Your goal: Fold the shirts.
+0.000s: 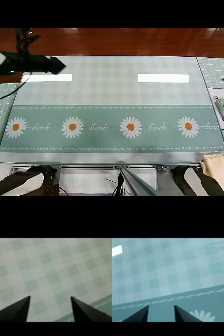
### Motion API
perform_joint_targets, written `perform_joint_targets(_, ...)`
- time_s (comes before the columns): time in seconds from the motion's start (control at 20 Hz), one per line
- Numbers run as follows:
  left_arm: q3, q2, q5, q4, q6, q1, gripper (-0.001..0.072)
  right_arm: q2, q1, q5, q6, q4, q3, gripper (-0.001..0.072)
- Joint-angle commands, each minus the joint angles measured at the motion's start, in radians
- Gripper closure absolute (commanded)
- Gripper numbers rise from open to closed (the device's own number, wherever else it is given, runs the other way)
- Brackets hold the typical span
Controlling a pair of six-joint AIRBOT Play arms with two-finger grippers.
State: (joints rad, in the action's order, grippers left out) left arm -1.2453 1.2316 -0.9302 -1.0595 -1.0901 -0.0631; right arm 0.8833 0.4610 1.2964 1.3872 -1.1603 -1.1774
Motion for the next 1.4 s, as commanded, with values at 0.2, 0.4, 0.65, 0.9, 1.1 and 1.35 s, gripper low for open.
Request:
perform_joint_targets(0.2, -0.003, -0.007, -0.198, -0.568, -0.439, -0.314, -0.0013, 0.203, -0.505, -0.079, 0.068, -0.419, 0.0, 0.011)
perform_joint_targets(0.4, -0.003, -0.008, -0.285, -0.616, -0.502, -0.33, -0.0013, 0.239, -0.561, -0.077, 0.068, -0.419, -0.001, 0.011)
perform_joint_targets(0.65, -0.003, -0.007, -0.283, -0.616, -0.501, -0.33, -0.0013, 0.239, -0.562, -0.077, 0.068, -0.42, -0.001, 0.0111)
perform_joint_targets(0.9, -0.003, -0.007, -0.283, -0.616, -0.501, -0.33, -0.0013, 0.239, -0.562, -0.077, 0.068, -0.42, -0.001, 0.0111)
perform_joint_targets(1.1, -0.003, -0.007, -0.283, -0.616, -0.501, -0.33, -0.0013, 0.239, -0.562, -0.077, 0.068, -0.42, -0.001, 0.0112)
perform_joint_targets(1.35, -0.003, -0.007, -0.283, -0.616, -0.501, -0.33, -0.0013, 0.239, -0.562, -0.077, 0.068, -0.42, -0.001, 0.0112)
